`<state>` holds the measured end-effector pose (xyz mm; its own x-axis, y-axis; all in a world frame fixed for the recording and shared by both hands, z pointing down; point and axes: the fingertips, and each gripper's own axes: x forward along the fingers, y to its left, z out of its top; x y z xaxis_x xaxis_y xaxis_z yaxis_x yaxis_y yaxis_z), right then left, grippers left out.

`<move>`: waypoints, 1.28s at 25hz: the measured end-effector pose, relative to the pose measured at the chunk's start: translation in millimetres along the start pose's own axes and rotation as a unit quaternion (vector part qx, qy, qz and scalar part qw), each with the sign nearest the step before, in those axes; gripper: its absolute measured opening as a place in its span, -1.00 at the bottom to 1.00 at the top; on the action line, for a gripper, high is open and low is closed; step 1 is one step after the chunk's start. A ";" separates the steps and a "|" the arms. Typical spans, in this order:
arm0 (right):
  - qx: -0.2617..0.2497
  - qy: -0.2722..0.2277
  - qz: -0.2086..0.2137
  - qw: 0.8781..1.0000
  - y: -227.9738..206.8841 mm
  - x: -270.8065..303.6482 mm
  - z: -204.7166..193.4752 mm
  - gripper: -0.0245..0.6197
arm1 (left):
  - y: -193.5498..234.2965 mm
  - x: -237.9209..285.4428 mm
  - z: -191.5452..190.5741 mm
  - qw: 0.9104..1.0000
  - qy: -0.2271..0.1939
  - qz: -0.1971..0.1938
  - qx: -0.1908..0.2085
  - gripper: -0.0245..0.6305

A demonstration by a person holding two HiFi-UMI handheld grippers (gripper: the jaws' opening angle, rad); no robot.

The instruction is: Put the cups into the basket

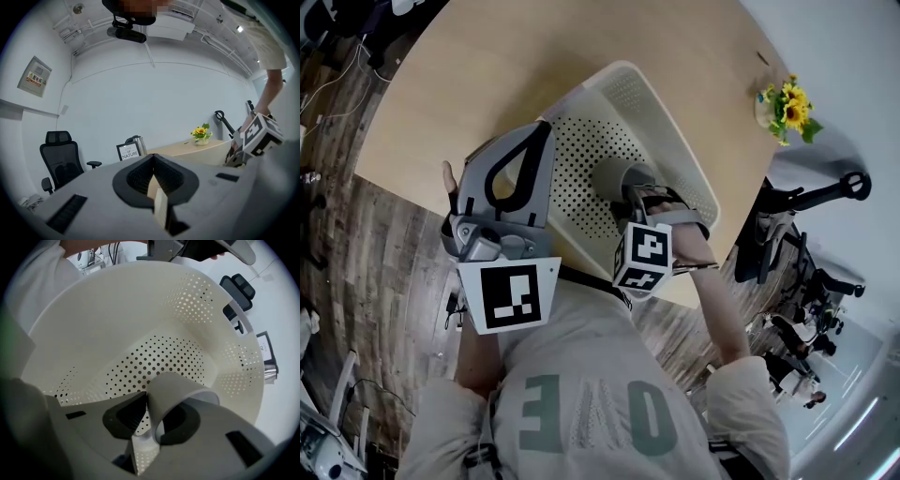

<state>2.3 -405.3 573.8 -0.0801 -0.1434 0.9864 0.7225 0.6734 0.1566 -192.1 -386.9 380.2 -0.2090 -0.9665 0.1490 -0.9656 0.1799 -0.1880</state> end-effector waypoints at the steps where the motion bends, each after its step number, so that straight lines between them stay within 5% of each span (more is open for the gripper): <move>1: 0.003 -0.005 -0.006 1.000 -0.6 -0.5 0.4 -0.69 | -0.2 -0.3 -0.4 1.000 0.001 0.001 -0.002 -0.90; 16: 0.070 -0.094 -0.093 0.989 -24.2 -74.2 13.5 -0.59 | -9.4 -4.3 29.3 0.999 -0.020 -0.007 0.036 -0.90; 19: 0.114 -0.140 -0.117 0.977 -33.2 -106.8 17.5 -0.59 | -14.5 -1.9 49.5 0.997 -0.039 -0.017 0.060 -0.90; 21: 0.173 -0.182 -0.144 0.957 -44.0 -133.8 17.9 -0.59 | -20.0 1.4 66.0 0.995 -0.054 -0.028 0.079 -0.90; 23: 0.248 -0.239 -0.188 0.920 -59.1 -167.0 18.8 -0.69 | -26.4 6.3 86.1 0.991 -0.077 -0.046 0.101 -0.90; 27: 0.342 -0.342 -0.290 0.826 -83.0 -236.2 2.3 -0.92 | -47.5 12.7 130.0 0.982 -0.120 -0.079 0.124 -0.90; 31: 0.454 -0.431 -0.409 0.664 -96.2 -303.1 -45.8 -0.93 | -86.4 17.2 164.0 0.972 -0.147 -0.120 0.140 -0.90; 32: 0.466 -0.438 -0.438 0.632 -94.1 -315.4 -56.9 -0.93 | -96.9 16.2 170.0 0.968 -0.154 -0.134 0.146 -0.90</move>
<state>-1.3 -464.8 245.1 -0.8134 -0.5752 0.0869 -0.5474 0.8073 0.2206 -75.6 -451.1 235.7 0.1419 -0.9881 -0.0586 -0.8845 -0.1000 -0.4557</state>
